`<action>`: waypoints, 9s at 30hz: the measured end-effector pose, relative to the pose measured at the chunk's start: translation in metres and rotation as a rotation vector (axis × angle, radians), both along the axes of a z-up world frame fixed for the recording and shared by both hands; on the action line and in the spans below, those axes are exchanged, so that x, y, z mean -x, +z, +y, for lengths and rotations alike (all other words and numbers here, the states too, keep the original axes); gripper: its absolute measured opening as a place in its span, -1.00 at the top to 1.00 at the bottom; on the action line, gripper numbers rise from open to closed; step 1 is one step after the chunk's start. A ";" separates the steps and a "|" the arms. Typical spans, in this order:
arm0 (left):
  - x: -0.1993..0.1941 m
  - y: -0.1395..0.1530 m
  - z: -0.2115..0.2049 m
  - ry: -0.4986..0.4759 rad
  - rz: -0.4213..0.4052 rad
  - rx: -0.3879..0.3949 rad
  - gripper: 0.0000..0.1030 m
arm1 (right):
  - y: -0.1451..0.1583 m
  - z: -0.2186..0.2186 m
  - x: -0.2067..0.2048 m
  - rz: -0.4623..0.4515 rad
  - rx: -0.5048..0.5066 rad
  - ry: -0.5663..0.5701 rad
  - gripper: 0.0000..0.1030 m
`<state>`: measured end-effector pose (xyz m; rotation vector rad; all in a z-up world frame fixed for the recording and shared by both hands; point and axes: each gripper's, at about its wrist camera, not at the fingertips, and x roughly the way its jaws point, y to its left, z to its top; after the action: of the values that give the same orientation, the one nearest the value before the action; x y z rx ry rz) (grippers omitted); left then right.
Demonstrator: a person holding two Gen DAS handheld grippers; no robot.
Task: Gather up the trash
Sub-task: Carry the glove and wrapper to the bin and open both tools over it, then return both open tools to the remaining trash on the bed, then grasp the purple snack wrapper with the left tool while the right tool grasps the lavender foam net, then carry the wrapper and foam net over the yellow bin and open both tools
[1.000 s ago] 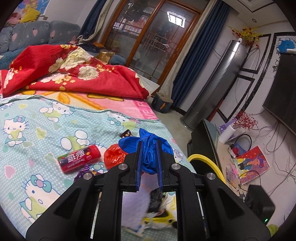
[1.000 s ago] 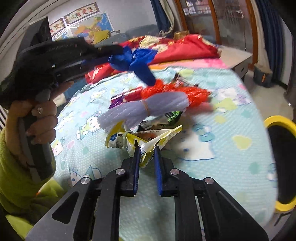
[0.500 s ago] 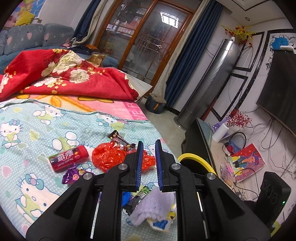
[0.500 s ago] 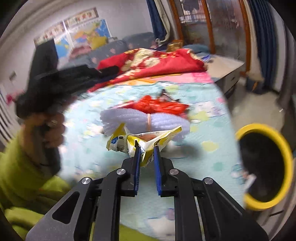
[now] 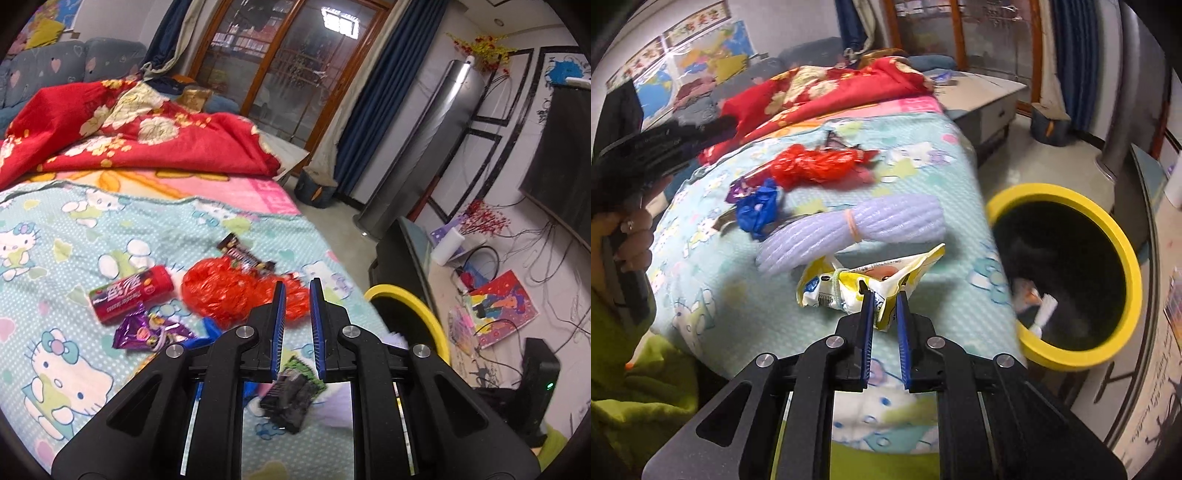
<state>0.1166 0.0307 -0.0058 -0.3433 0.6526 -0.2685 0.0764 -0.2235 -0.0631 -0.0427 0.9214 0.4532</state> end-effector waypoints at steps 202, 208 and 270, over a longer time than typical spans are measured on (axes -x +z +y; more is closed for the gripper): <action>0.045 -0.026 0.000 0.002 0.032 -0.195 0.78 | 0.024 0.045 -0.023 -0.120 -0.198 -0.044 0.69; 0.046 -0.018 -0.007 -0.006 0.012 -0.184 0.78 | 0.028 0.038 -0.024 -0.134 -0.206 -0.059 0.69; 0.021 -0.003 -0.154 -0.294 -0.052 -0.210 0.78 | 0.037 -0.089 -0.043 -0.221 -0.241 -0.384 0.69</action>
<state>0.0961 -0.1237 -0.0091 -0.0373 0.6732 -0.4831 0.1195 -0.3124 -0.0265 0.2951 0.6329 0.1938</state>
